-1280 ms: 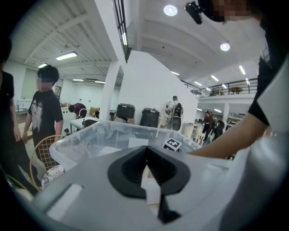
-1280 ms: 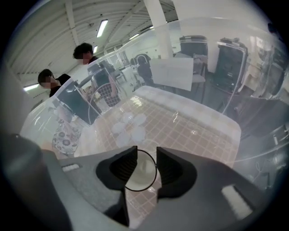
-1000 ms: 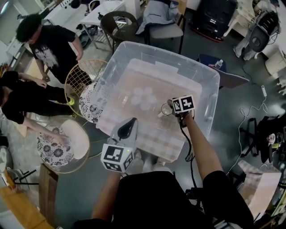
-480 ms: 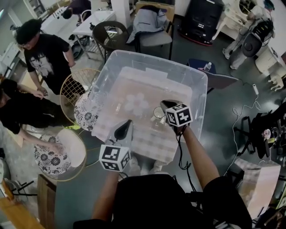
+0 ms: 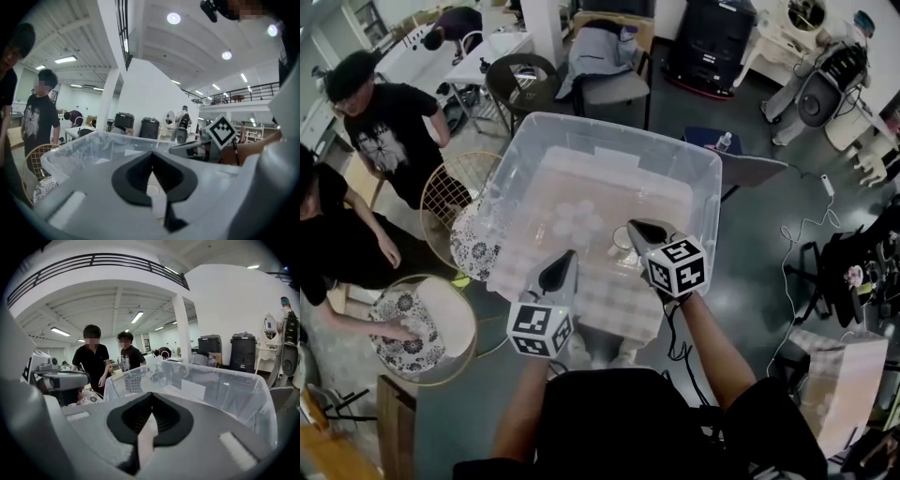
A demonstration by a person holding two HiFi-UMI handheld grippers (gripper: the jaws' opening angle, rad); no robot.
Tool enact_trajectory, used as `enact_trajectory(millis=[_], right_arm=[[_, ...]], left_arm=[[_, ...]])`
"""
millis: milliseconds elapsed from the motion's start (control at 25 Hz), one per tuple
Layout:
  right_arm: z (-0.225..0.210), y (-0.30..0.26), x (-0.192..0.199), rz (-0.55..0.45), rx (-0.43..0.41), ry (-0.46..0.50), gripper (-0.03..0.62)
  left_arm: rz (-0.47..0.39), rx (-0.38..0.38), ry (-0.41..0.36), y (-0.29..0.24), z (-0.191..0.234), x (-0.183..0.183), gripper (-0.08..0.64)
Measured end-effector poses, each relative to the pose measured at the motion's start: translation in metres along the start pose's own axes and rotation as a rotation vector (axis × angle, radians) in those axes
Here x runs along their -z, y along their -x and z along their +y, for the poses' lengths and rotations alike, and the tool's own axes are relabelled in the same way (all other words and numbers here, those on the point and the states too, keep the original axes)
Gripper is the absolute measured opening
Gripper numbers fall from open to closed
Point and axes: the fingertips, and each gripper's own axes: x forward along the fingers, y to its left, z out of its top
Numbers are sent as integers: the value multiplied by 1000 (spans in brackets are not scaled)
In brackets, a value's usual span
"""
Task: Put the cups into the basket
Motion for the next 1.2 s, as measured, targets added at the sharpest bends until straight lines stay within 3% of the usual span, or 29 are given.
enact_trajectory(millis=[600, 1200], right_arm=[[36, 64, -18, -186, -8, 50, 3], [54, 101, -21, -272, -106, 98, 3]], left_arm=[[-23, -21, -18, 7, -32, -2, 5], [-53, -90, -40, 18, -72, -3, 5]])
